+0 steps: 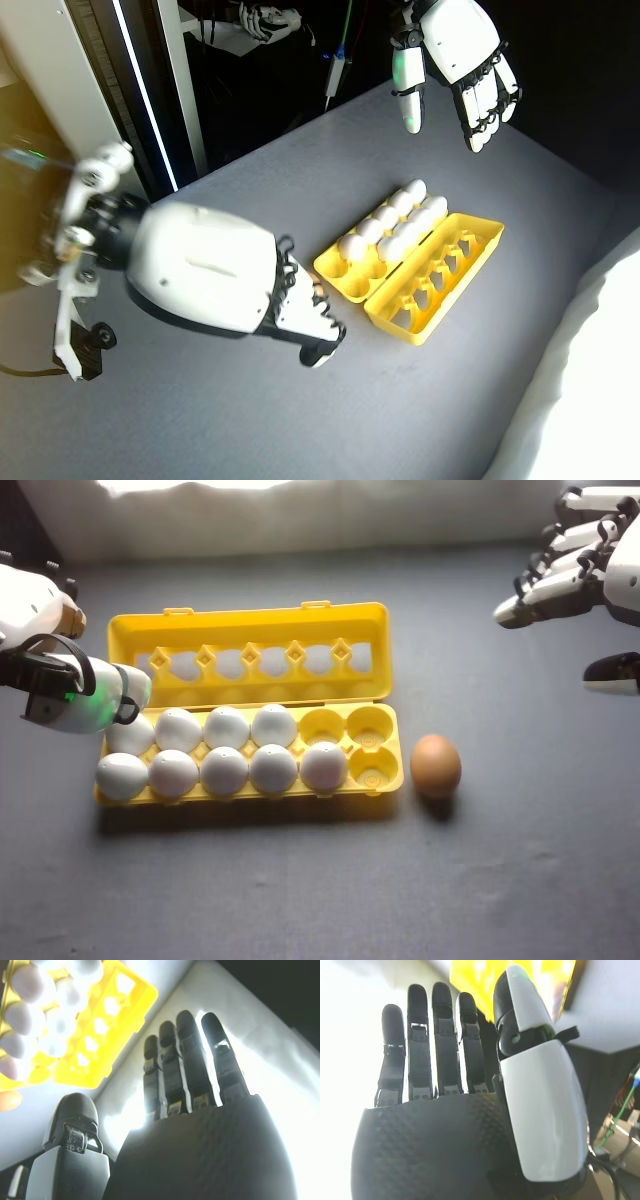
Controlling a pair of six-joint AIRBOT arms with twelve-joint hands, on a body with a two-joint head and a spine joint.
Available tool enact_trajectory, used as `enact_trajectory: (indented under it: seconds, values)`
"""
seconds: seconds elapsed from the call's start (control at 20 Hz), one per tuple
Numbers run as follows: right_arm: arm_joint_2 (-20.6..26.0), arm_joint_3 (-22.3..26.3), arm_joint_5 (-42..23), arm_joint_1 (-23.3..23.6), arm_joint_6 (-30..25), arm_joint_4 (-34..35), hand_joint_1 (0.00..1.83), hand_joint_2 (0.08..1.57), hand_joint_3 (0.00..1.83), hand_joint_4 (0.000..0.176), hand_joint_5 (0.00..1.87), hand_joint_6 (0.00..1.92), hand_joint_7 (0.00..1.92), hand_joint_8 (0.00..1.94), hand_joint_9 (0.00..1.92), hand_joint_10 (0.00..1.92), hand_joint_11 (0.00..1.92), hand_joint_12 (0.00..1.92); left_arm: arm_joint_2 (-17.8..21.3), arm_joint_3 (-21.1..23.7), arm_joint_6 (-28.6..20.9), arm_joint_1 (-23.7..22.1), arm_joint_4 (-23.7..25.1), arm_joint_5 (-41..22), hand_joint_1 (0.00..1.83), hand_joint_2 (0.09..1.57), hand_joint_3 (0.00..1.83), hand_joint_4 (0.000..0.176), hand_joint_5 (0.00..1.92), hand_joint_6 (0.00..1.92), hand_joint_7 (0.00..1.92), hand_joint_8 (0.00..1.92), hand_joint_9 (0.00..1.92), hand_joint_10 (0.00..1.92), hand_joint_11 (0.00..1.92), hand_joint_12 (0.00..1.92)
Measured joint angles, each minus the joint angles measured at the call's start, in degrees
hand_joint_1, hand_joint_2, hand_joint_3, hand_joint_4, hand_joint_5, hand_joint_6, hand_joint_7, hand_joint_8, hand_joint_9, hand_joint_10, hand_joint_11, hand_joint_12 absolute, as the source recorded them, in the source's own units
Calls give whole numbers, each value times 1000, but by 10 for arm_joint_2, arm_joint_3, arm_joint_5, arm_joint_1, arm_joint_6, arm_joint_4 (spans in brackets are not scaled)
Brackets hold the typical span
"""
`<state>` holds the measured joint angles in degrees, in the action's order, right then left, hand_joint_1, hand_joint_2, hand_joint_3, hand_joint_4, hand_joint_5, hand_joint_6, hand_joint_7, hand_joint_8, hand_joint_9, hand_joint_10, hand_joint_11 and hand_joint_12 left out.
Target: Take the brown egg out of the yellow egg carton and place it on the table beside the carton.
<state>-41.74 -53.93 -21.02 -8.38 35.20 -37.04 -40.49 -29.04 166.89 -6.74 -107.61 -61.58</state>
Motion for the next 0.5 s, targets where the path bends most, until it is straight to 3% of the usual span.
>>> enact_trajectory:
  seconds: [0.3, 0.5]
  values:
    - [-3, -25, -94, -2, -230, -252, 963, 1192, 8, 0, 533, 15, 631, 2, 396, 549, 15, 1470, 0, 0, 0, 0, -3, -2, 15, 1299, 3, 0, 398, 4, 456, 4, 425, 2, 0, 775]
    - [-7, -28, -140, -2, -276, -348, 947, 1194, 8, 0, 572, 26, 666, 13, 423, 535, 46, 1447, 0, 0, 0, -2, -5, 0, 1, 1288, 0, 0, 398, 1, 458, 0, 436, 2, 0, 803]
